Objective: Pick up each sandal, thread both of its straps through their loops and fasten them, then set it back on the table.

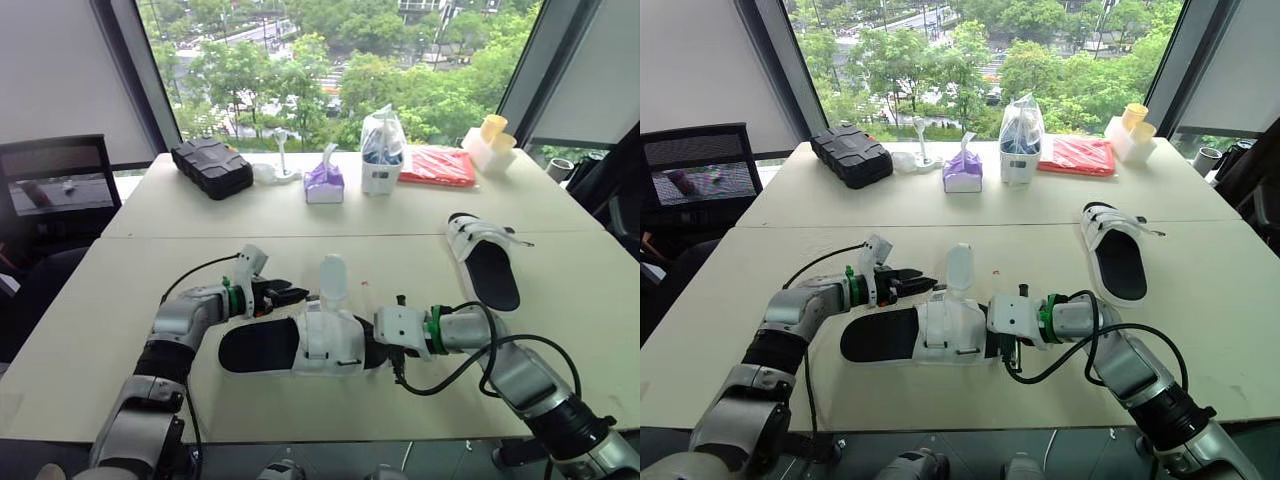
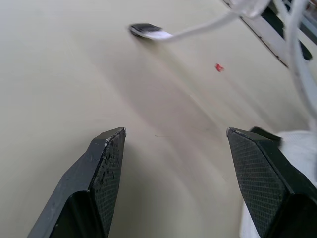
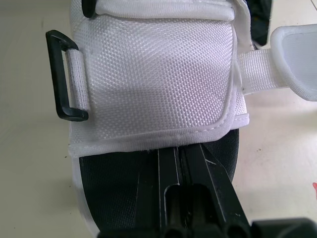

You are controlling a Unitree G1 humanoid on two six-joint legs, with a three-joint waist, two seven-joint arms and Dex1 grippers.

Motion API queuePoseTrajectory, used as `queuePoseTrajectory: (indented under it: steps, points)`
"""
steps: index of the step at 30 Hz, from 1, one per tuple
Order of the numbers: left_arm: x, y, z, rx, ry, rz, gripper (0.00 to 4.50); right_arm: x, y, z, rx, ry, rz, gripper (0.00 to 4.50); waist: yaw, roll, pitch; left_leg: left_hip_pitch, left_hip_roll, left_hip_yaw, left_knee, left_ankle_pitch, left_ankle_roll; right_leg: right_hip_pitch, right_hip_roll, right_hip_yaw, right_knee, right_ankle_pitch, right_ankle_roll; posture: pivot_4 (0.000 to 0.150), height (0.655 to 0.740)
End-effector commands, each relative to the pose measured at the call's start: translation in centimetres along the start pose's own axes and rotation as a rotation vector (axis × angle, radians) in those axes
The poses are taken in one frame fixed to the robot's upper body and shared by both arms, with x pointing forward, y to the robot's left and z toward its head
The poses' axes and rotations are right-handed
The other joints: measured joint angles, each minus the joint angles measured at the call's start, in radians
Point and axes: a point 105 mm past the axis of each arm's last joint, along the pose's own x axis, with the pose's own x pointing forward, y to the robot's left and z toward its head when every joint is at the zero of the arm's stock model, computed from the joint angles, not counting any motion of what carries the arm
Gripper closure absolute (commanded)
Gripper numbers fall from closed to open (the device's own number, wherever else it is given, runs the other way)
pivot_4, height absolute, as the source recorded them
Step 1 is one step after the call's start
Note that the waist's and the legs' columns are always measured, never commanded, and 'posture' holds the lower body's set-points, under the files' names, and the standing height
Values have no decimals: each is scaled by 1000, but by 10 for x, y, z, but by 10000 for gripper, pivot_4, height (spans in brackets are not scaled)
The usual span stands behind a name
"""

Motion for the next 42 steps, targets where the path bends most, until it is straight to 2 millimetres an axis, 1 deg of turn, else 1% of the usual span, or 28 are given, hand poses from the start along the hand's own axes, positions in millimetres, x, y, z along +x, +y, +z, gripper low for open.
queuePoseTrajectory:
  steps: [1, 7, 10, 14, 18, 21, 23, 25, 27, 28, 29, 31, 33, 35, 39, 42]
  points:
    - [-3, -1, 22, 62, -41, -16, 11320, 3, 4, -11, 23, 42, 21, 45000, 0, 0, 0, 0, 0, 0, 0, 0, 0, 0, 0, 0, 0, 0, 0, 1500, 7400]
    - [2, -7, 19, 136, 5, -61, 11320, 4, 4, -11, 23, 41, 18, 45000, 0, 0, 0, 0, 0, 0, 0, 0, 0, 0, 0, 0, 0, 0, 0, 1500, 7400]
    - [5, -11, 22, 136, -4, -81, 11320, 4, 4, -11, 22, 41, 17, 45000, 0, 0, 0, 0, 0, 0, 0, 0, 0, 0, 0, 0, 0, 0, 0, 1500, 7400]
    - [4, -10, 33, 129, -55, -75, 11320, 4, 3, -11, 21, 42, 14, 45000, 0, 0, 0, 0, 0, 0, 0, 0, 0, 0, 0, 0, 0, 0, 0, 1500, 7400]
    - [4, -1, 39, 165, -91, -9, 11320, 4, 3, -11, 20, 41, 14, 45000, -1, 0, 0, 0, 0, 0, 0, 0, 0, 0, 0, 0, 0, 0, 0, 1500, 7400]
    - [3, 0, 49, 146, -149, 1, 11320, 4, 3, -10, 19, 40, 14, 45000, -1, 0, 0, 0, 0, 0, 0, 0, 0, 0, 0, 0, 0, 0, 0, 1500, 7400]
    - [3, -3, 54, 120, -176, -20, 11320, 4, 3, -11, 17, 40, 15, 45000, -1, 0, 0, 0, 0, 0, 0, 0, 0, 0, 0, 0, 0, 0, 0, 1500, 7400]
    - [4, -8, 66, 70, -229, -46, 11320, 5, 3, -11, 14, 41, 17, 45000, -1, 0, 0, 0, 0, 0, 0, 0, 0, 0, 0, 0, 0, 0, 0, 1500, 7400]
    - [4, -17, 78, 22, -272, -98, 11320, 5, 2, -11, 12, 41, 17, 45000, -1, -1, 0, 0, 0, 0, 0, 0, 0, 0, 0, -1, 1, 0, 0, 1500, 7400]
    - [4, -22, 79, 20, -269, -130, 11320, 5, 2, -11, 11, 41, 17, 45000, -1, -1, 0, 0, 0, 0, 1, 0, 0, 0, 0, -1, 1, 0, 0, 1500, 7400]
    - [4, -27, 78, 32, -254, -156, 11320, 5, 2, -11, 11, 42, 17, 45000, -2, -1, 0, 0, 0, 0, 1, 0, 0, 1, 0, -1, 1, 0, 0, 1500, 7400]
    - [6, -32, 70, 79, -202, -171, 11320, 4, 2, -11, 11, 43, 16, 45000, -4, 0, 0, 0, 0, 0, 1, 0, 0, 4, 0, 0, 1, 0, 0, 1500, 7400]
    - [9, -30, 59, 174, -139, -143, 11320, 4, 2, -11, 11, 43, 17, 45000, -4, 0, 0, 0, 0, 0, 0, 0, 0, 4, 1, 0, 1, 0, 0, 1500, 7400]
    - [11, -24, 51, 227, -98, -98, 11320, 4, 2, -11, 12, 44, 16, 45000, -3, 0, 0, 0, 0, 0, 0, 1, -1, 4, 1, 0, 1, 0, 0, 1500, 7400]
    - [12, -14, 43, 257, -59, -37, 11320, 4, 3, -11, 15, 44, 16, 45000, -1, -1, 0, 0, 0, 0, 1, 0, 0, 4, 1, 0, 1, 0, 0, 1500, 7400]
    - [12, -16, 37, 277, -31, -52, 11320, 4, 3, -11, 16, 44, 16, 45000, -1, -1, 0, 0, 0, 0, 0, 0, 0, 4, 1, 0, 1, 0, 0, 1500, 7400]
